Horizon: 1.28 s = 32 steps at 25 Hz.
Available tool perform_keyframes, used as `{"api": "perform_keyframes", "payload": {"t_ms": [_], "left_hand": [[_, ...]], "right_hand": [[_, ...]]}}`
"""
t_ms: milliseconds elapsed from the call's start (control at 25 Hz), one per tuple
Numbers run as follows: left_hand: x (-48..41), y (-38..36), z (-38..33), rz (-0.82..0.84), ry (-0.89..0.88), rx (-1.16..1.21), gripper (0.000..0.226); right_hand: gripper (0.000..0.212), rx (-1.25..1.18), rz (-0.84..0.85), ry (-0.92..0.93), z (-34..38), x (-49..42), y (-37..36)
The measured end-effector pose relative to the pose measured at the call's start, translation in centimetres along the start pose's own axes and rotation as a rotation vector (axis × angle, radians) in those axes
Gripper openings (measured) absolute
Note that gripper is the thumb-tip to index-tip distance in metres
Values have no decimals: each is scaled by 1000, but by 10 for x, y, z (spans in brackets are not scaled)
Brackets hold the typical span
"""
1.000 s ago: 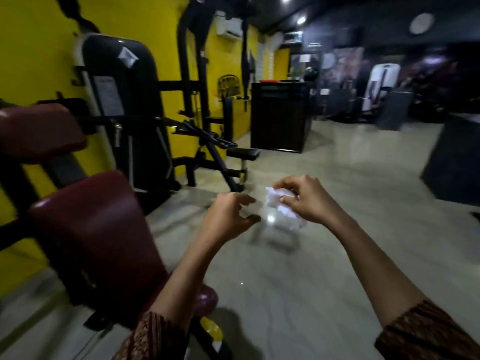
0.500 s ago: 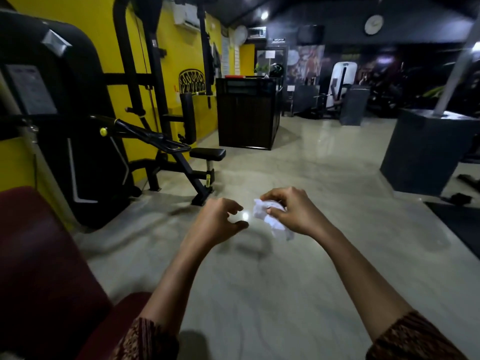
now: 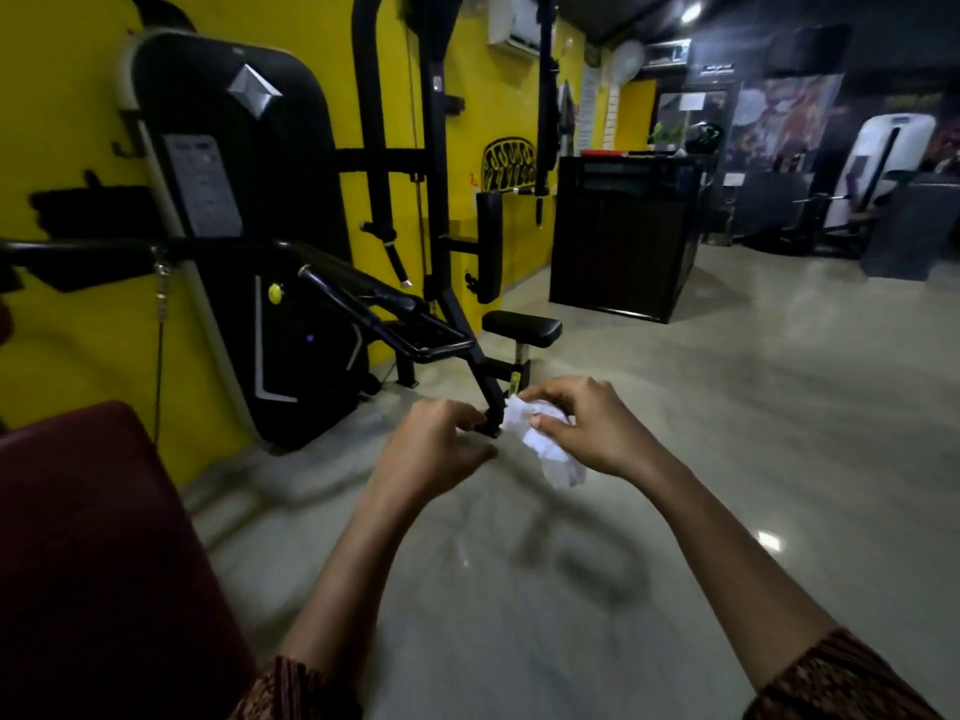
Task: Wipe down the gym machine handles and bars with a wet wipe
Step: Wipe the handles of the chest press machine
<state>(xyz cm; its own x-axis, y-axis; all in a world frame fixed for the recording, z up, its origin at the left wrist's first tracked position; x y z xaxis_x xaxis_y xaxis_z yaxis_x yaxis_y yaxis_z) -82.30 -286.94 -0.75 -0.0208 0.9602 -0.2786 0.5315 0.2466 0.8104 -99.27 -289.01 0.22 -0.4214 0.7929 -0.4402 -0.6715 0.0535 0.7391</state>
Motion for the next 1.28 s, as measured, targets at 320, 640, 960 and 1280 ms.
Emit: {"api": "perform_keyframes", "payload": {"t_ms": [320, 640, 960, 1280], "left_hand": [[-98, -15, 33, -133, 147, -68, 37], [-194, -6, 32, -371, 343, -123, 31], [-213, 31, 65, -654, 561, -223, 23], [-258, 67, 116, -805, 602, -318, 21]], "right_hand": [[29, -116, 76, 189, -66, -121, -29], [30, -320, 171, 419, -113, -264, -29], [29, -570, 316, 591, -104, -348, -83], [28, -682, 360, 709, -77, -430, -129]]}}
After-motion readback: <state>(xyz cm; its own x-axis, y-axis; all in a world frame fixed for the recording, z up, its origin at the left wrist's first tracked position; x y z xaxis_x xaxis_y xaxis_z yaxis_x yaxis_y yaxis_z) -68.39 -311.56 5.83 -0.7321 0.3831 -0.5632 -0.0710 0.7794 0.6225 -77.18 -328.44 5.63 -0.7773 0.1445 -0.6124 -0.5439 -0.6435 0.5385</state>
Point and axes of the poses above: each hand's wrist, its own x-axis away from the middle knuckle, its own y-axis out of the back of the hand, z = x × y, the point moved 3 cm from there along -x, towards the middle knuckle, and after that the axes turned 10 degrees about y, right-handed, at the moved point
